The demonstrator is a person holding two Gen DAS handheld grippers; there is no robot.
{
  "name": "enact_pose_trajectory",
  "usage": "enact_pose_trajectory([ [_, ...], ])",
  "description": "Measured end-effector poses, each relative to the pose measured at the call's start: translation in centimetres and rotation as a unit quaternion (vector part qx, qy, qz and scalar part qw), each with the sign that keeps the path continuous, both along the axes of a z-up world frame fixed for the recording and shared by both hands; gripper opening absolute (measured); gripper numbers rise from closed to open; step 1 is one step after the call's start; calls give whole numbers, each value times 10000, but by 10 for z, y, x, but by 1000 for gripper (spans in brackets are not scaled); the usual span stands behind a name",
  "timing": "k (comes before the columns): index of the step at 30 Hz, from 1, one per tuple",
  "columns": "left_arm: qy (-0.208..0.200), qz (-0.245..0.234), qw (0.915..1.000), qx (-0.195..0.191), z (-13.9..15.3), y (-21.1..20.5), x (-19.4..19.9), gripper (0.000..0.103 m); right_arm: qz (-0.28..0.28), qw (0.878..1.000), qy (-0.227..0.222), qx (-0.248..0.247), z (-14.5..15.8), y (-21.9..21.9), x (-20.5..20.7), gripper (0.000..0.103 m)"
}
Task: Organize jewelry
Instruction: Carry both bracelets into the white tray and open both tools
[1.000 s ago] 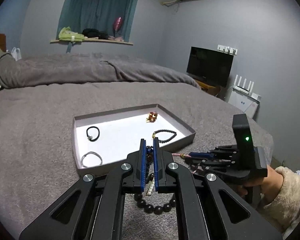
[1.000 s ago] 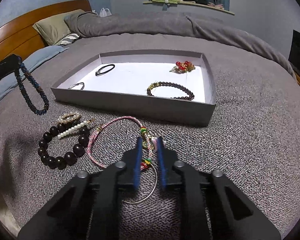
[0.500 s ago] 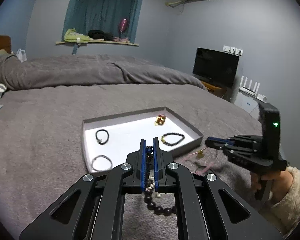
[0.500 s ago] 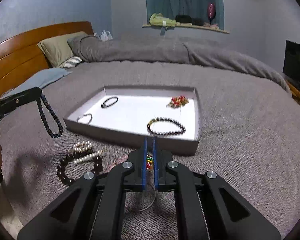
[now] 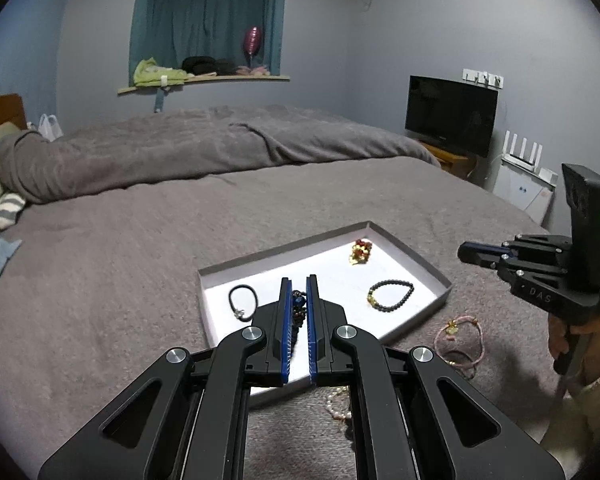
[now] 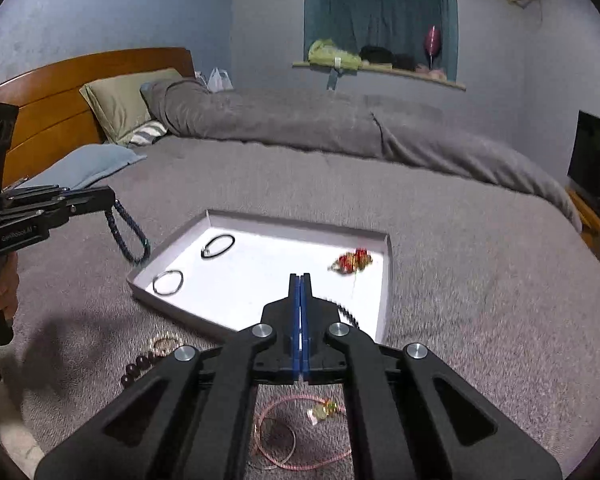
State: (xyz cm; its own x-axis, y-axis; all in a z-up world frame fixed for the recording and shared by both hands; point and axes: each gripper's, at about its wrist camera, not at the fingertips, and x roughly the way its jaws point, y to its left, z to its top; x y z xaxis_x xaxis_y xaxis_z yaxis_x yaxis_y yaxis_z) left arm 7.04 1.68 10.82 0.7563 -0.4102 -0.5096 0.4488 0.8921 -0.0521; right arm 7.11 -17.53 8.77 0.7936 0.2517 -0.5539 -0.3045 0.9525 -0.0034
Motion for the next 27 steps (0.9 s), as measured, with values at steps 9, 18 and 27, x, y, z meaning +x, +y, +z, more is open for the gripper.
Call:
enact_pose_trajectory([
  [9, 83, -128, 9999, -61, -12, -4, -8, 8, -374, 9935, 1070, -111, -64, -36, -4, 35],
  [18, 70, -45, 9999, -83, -10, -2, -9, 8, -393, 9903, 1285, -351, -85, -36, -10, 5],
  [27, 117, -53, 9999, -105, -4, 2, 2, 8, -112, 9987, 280, -409, -18, -18, -16, 5],
])
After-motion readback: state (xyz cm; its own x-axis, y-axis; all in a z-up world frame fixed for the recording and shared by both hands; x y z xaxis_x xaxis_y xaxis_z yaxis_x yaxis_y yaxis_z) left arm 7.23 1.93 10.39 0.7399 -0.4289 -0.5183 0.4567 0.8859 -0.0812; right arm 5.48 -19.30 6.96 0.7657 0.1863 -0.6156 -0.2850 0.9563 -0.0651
